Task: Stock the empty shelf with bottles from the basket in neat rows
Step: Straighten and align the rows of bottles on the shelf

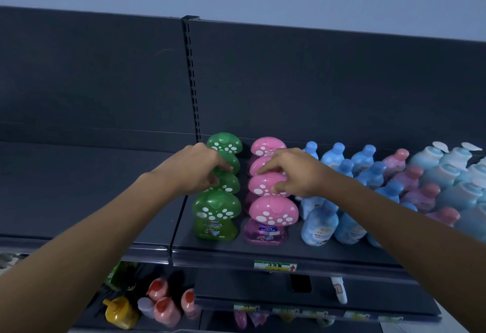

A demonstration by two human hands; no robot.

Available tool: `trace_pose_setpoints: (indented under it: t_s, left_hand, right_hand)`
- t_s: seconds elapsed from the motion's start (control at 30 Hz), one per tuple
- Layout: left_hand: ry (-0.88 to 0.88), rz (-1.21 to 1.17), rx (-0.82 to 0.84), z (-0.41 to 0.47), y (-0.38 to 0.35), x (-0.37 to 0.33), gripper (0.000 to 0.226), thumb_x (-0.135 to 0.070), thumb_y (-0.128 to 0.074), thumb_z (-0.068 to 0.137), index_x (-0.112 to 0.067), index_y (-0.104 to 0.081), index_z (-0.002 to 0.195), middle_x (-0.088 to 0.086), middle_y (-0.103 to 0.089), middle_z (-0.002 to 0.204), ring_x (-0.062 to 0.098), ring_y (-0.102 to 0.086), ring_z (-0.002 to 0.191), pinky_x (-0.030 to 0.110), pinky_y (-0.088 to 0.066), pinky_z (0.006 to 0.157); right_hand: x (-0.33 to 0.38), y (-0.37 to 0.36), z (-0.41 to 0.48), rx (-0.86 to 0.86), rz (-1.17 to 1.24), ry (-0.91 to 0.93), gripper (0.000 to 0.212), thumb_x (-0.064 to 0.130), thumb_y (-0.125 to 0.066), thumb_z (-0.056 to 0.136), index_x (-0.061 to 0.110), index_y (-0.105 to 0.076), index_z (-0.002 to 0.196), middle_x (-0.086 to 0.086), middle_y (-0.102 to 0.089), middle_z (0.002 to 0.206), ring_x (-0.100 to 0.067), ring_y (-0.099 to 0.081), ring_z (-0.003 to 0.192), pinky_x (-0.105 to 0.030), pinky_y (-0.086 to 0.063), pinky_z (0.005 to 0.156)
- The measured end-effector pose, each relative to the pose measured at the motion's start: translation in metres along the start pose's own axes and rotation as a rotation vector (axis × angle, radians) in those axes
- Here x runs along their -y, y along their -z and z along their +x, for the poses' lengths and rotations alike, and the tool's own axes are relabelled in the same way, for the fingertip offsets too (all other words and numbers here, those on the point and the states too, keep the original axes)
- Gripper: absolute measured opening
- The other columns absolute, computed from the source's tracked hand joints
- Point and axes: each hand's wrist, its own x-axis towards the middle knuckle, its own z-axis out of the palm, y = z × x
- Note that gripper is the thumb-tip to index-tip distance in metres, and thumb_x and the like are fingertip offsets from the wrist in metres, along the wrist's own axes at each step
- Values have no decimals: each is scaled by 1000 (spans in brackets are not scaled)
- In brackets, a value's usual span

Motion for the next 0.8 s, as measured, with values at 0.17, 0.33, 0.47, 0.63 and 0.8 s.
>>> trace_pose_setpoints:
  t_s: [0.17,0.33,0.47,0.63,0.8]
  left_hand:
    - [16,-34,10,1,0,2,50,-26,-77,86,-47,-64,129,1,-66,119,25,-61,114,39,-52,93]
    - [44,-92,18,3,6,6,50,-30,-81,83,-44,-66,128,0,-68,120,22,-64,111,37,-53,92]
    - [57,-147,-99,16,20,9,32,-29,-76,88,-34,-73,120,-5,-74,112,19,-67,107,37,-53,96]
    - [50,-125,-55,42,17,14,34,-25,-67,96,-31,-67,130,3,-69,124,25,-60,119,41,-48,101]
    - [46,-161,102,54,4,23,47,-26,-72,92,-37,-61,137,9,-67,120,25,-60,114,36,-49,98]
  right_hand:
    - [3,8,1,41,-1,8,53,31,-81,80,35,-67,130,26,-45,88,-1,-42,95,-27,-42,82]
    - [-2,20,9,-87,83,-4,38,33,-78,84,36,-71,122,20,-53,96,-2,-53,91,-33,-52,91]
    - [-8,22,25,-136,66,-50,37,23,-74,85,34,-72,120,15,-55,96,-8,-56,92,-36,-53,89]
    - [-16,12,38,49,-11,-88,45,24,-74,88,30,-65,132,5,-65,129,-16,-59,118,-35,-49,100]
    - [-21,11,44,96,-13,-117,47,26,-74,89,35,-63,134,3,-63,135,-20,-58,123,-39,-49,103]
